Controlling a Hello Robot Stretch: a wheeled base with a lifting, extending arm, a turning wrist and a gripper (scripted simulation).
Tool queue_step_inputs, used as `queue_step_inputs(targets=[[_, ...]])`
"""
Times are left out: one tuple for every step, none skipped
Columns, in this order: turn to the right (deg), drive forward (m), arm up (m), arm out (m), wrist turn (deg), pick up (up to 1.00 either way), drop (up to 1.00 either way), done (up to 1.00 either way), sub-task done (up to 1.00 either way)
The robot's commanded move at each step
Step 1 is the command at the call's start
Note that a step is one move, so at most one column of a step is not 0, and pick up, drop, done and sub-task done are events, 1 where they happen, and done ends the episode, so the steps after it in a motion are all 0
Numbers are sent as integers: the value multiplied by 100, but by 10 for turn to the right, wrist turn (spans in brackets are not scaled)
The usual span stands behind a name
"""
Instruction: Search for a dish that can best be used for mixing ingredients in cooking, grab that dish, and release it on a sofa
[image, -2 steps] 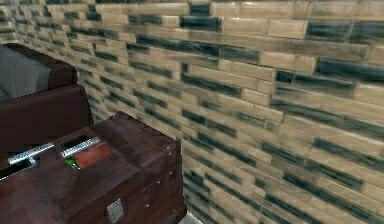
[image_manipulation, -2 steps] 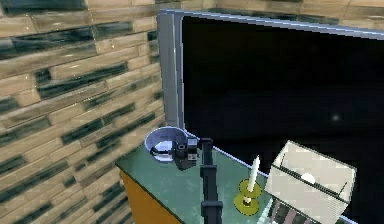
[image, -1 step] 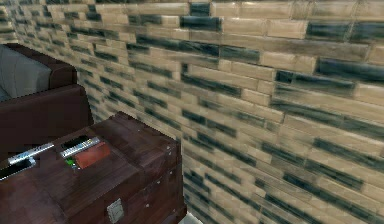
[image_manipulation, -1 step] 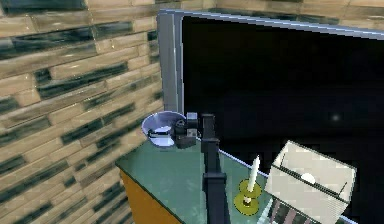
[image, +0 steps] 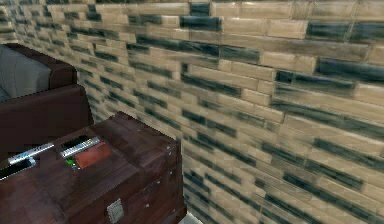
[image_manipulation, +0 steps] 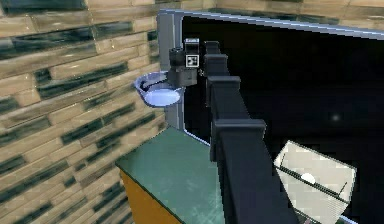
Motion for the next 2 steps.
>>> queue_step_inputs(targets=[[0,0,0,0,-450,0,0,0,0],[0,0,0,0,-450,0,0,0,0]])
